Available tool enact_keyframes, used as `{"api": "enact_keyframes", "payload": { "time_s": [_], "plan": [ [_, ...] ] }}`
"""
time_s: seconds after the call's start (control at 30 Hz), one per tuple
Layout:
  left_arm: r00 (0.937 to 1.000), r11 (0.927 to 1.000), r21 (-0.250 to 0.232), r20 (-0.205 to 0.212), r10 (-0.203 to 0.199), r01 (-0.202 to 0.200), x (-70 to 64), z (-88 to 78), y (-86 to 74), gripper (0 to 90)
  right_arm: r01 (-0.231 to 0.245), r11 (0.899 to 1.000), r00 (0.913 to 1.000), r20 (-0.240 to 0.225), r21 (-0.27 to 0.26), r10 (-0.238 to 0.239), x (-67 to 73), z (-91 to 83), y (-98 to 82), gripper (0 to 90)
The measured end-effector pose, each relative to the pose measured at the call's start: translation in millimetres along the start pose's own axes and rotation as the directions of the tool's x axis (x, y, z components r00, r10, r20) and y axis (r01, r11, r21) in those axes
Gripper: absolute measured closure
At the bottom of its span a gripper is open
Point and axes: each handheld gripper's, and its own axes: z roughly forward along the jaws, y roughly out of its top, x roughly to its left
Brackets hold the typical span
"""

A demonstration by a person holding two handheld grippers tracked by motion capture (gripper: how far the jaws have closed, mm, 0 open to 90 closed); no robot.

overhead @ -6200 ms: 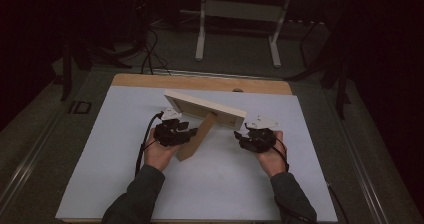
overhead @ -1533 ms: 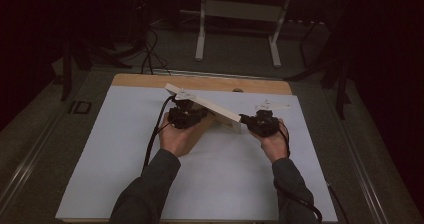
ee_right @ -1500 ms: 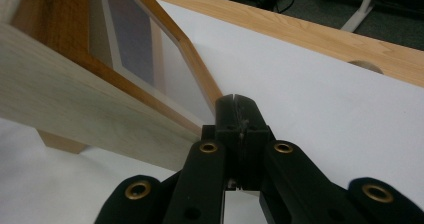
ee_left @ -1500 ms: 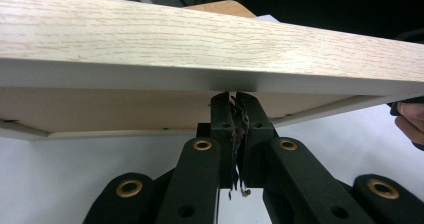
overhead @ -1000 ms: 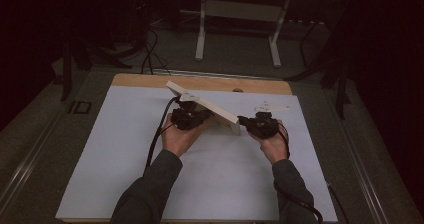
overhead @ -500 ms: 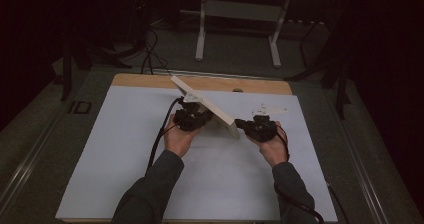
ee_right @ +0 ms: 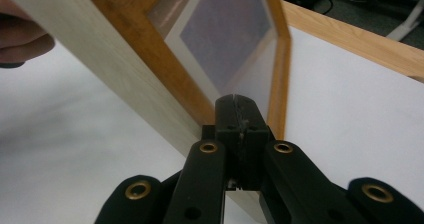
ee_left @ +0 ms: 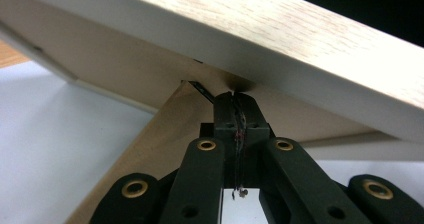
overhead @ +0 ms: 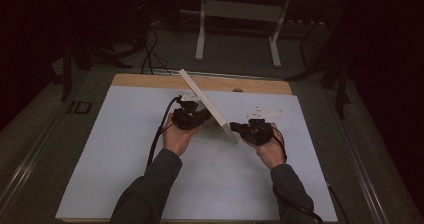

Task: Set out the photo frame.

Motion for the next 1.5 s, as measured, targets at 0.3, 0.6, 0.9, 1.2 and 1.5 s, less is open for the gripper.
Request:
{"api": "enact_keyframes", "payload": {
  "time_s": [0.3, 0.6, 0.9, 1.2, 1.5],
  "plan": [
    [0.999, 0.9992, 0.009, 0.019, 0.039, -0.04, 0.5, -0.3, -1.3, 90.0, 0.027, 1.0, 0.9989, -0.038, 0.009, -0.026, 7.9, 4.7, 1.3, 89.9],
    [0.9979, 0.9988, 0.002, 0.044, 0.048, -0.048, 3.9, -0.1, -1.4, 90.0, 0.059, 0.998, 0.9956, -0.074, 0.017, -0.058, 16.6, 7.9, 3.8, 89.9],
    [0.9952, 0.9982, 0.005, 0.078, 0.06, -0.061, 7.6, -2.3, -2.9, 90.0, 0.092, 0.995, 0.9904, -0.106, 0.027, -0.089, 24.7, 11.5, 5.8, 90.0],
    [0.9882, 0.9955, -0.005, 0.12, 0.095, -0.095, 6.6, -13.6, -7.3, 90.0, 0.112, 0.992, 0.9862, -0.129, 0.052, -0.104, 26.7, 11.0, 0.4, 90.0],
    [0.988, 0.9971, -0.015, 0.134, 0.076, -0.075, 16.1, -12.4, -7.0, 90.0, 0.123, 0.991, 0.9819, -0.151, 0.048, -0.114, 34.0, 15.5, 5.0, 90.0]
  ]
}}
